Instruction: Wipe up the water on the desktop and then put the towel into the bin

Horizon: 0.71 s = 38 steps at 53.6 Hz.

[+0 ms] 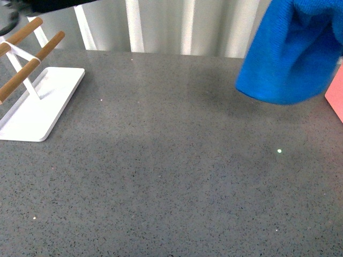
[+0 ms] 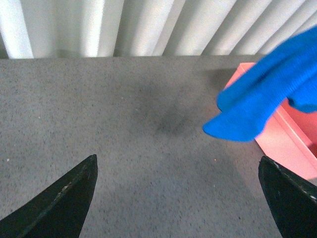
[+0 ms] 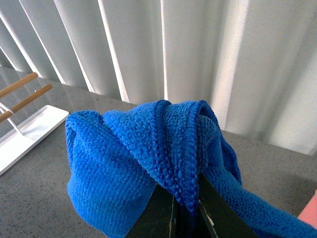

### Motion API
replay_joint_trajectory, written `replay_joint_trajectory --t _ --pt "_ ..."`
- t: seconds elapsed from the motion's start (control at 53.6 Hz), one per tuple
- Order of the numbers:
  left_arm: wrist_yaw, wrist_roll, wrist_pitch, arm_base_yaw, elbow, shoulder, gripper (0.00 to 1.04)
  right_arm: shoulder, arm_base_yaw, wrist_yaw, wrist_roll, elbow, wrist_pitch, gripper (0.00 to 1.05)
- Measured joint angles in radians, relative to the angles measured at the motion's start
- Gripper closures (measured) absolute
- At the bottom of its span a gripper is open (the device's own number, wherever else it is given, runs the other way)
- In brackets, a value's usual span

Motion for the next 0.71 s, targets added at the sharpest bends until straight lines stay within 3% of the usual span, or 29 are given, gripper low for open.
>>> replay_joint_trajectory --t 0.224,0.261,0.298,0.336,0.373,0.485,0.634,0.709 --pt "0.033 0.018 -0.047 0.106 -0.201 -0.264 0.07 0.007 0.002 0.010 0.000 -0.009 0.004 1.02" --pt "-0.016 0.034 -0.012 0.116 -0.241 -0.295 0.09 0.007 0.003 0.010 -0.001 -0.009 0.004 1.02" --pt "-0.203 0.084 0.159 0.121 -0.318 -0.322 0.18 0.007 0.007 0.010 -0.002 -0.010 0.004 1.02" --pt "-0.328 0.120 0.298 0.148 -0.394 -0.352 0.27 0.007 0.008 0.009 -0.002 -0.010 0.004 1.02" --pt "-0.380 0.138 0.365 0.176 -0.447 -0.385 0.36 0.007 0.007 0.011 -0.002 -0.011 0.003 1.02" --pt "-0.382 0.160 0.379 0.210 -0.510 -0.463 0.58 0.007 0.000 0.013 -0.005 -0.019 0.001 1.02" --pt "-0.294 0.174 0.340 0.286 -0.581 -0.566 0.94 0.007 0.003 0.018 -0.008 -0.023 -0.007 1.02" --pt "-0.295 0.177 0.320 0.293 -0.598 -0.607 1.01 0.006 0.002 0.022 -0.008 -0.023 -0.010 1.02"
